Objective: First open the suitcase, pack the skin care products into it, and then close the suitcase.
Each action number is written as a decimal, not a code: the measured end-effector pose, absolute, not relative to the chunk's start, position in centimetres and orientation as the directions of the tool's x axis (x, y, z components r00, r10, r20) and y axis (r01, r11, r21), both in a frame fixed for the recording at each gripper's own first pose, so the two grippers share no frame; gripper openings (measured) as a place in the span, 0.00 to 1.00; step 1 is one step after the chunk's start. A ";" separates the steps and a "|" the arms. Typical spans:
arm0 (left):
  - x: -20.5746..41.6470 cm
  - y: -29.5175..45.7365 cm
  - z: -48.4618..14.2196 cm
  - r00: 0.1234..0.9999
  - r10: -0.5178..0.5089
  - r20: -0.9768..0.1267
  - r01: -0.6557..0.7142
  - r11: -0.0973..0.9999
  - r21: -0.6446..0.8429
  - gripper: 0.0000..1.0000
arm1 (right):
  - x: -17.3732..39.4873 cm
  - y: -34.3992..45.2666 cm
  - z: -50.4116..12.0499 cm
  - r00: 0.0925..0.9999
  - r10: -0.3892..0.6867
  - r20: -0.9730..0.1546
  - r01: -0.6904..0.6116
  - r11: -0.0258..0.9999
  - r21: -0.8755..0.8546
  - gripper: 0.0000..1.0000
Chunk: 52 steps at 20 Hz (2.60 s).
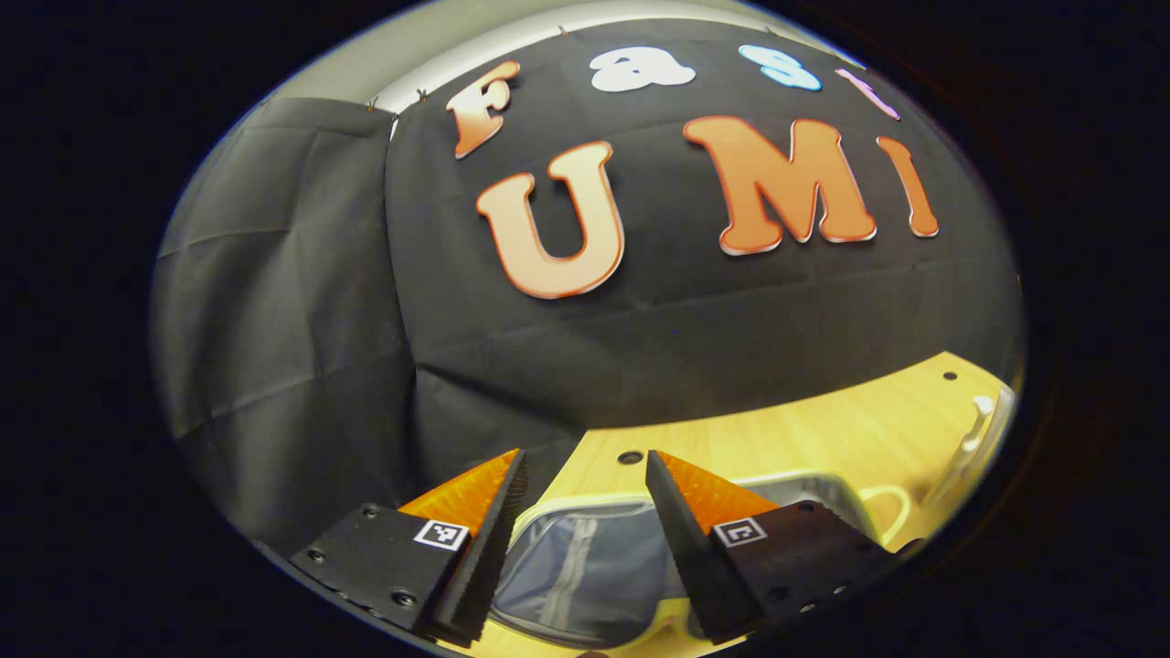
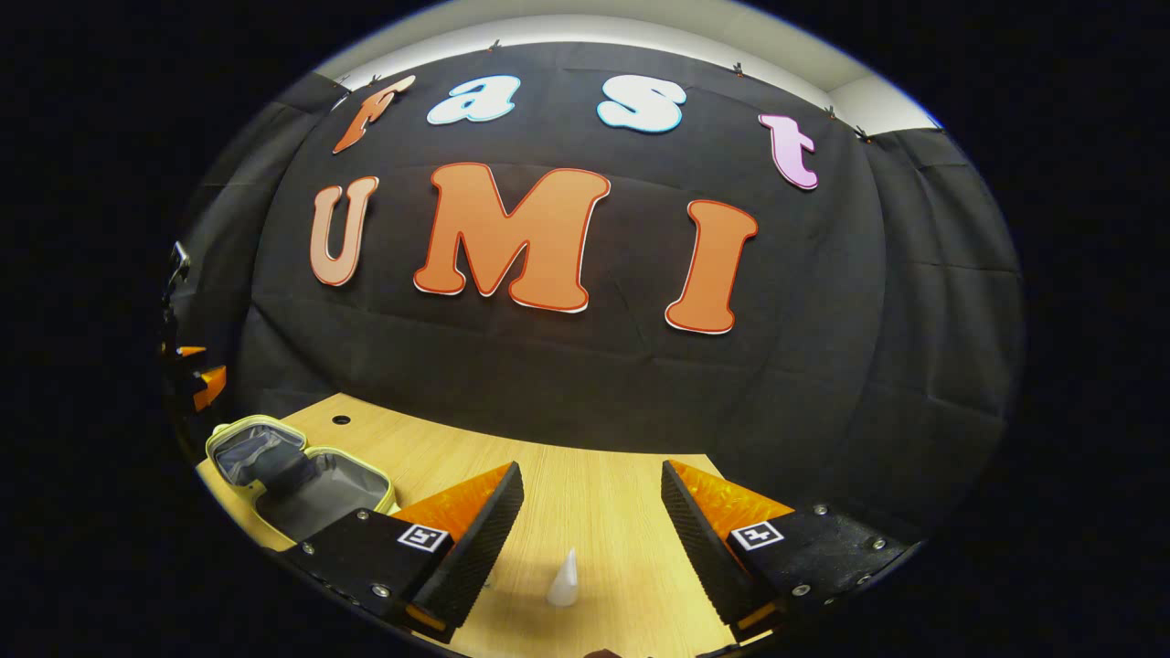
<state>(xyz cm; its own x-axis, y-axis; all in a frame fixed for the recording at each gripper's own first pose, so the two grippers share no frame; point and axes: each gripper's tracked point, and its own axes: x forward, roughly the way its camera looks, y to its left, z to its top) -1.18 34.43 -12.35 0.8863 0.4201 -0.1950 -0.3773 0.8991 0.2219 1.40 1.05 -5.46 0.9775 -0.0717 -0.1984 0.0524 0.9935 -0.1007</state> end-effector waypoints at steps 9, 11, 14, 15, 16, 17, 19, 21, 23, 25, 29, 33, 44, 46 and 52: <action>1.0 18.2 -4.3 0.966 0.256 -0.047 -0.242 0.950 0.199 1.00 | -1.4 -3.7 -6.1 0.988 -0.021 -0.154 0.018 1.000 -0.024 0.96; 1.1 15.4 -4.1 0.973 0.227 -0.042 -0.217 0.962 0.168 1.00 | -1.9 -4.3 -6.9 0.987 -0.006 -0.160 0.005 1.000 -0.006 0.96; 1.0 11.8 -5.4 0.979 0.196 -0.062 -0.187 0.973 0.135 1.00 | -2.6 -4.5 -8.7 0.983 0.019 -0.185 -0.020 1.000 -0.002 0.96; 1.0 10.7 -5.9 0.981 0.178 -0.071 -0.169 0.978 0.123 0.99 | -2.8 -4.5 -9.2 0.981 0.030 -0.190 -0.031 1.000 -0.001 0.96; 1.2 9.7 -6.8 0.982 0.170 -0.085 -0.159 0.980 0.118 1.00 | -2.9 -4.4 -9.9 0.979 0.041 -0.201 -0.042 0.999 -0.002 0.96; 1.3 8.6 -7.9 0.983 0.152 -0.105 -0.140 0.984 0.109 1.00 | -2.9 -4.2 -10.6 0.976 0.054 -0.213 -0.056 0.998 -0.002 0.96; 1.3 6.5 -10.3 0.983 0.121 -0.137 -0.109 0.989 0.096 1.00 | -2.8 -3.9 -12.1 0.970 0.073 -0.231 -0.076 0.997 -0.004 0.96; 1.5 4.5 -12.8 0.981 0.091 -0.173 -0.076 0.993 0.089 0.99 | -2.5 -3.7 -13.7 0.965 0.085 -0.248 -0.089 0.996 -0.006 0.96; 1.8 2.6 -15.7 0.978 0.055 -0.200 -0.040 0.996 0.078 0.99 | -2.1 -3.4 -14.9 0.961 0.092 -0.260 -0.097 0.995 -0.006 0.96; 2.2 1.0 -18.2 0.974 0.024 -0.225 -0.006 0.997 0.079 0.99 | -1.8 -3.0 -16.1 0.960 0.100 -0.263 -0.107 0.994 -0.013 0.96; 3.0 -1.8 -23.7 0.960 -0.032 -0.279 0.060 0.994 0.093 0.99 | -1.1 -2.3 -18.5 0.955 0.109 -0.277 -0.121 0.992 -0.024 0.96; 3.9 -3.5 -28.7 0.942 -0.070 -0.329 0.106 0.990 0.093 0.99 | -0.6 -1.8 -21.2 0.947 0.120 -0.299 -0.135 0.991 -0.028 0.97; 7.0 -8.2 -36.9 0.863 -0.185 -0.469 0.228 0.973 0.035 0.99 | 1.2 -0.8 -26.9 0.920 0.136 -0.366 -0.153 0.988 -0.017 0.96; 7.5 -8.8 -37.3 0.850 -0.211 -0.482 0.250 0.968 0.019 0.94 | 1.6 -0.7 -27.6 0.914 0.142 -0.380 -0.158 0.987 -0.011 0.97; 9.4 -8.5 -37.6 0.838 -0.241 -0.489 0.249 0.967 -0.050 0.63 | 2.8 0.6 -29.4 0.894 0.174 -0.413 -0.193 0.981 -0.005 0.97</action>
<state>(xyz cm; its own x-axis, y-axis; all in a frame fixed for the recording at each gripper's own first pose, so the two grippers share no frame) 9.36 -8.50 -37.56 0.8381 -0.2412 -0.4892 0.2492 0.9672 -0.0500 2.84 0.59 -29.41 0.8942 0.1737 -0.4127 -0.1928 0.9812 -0.0047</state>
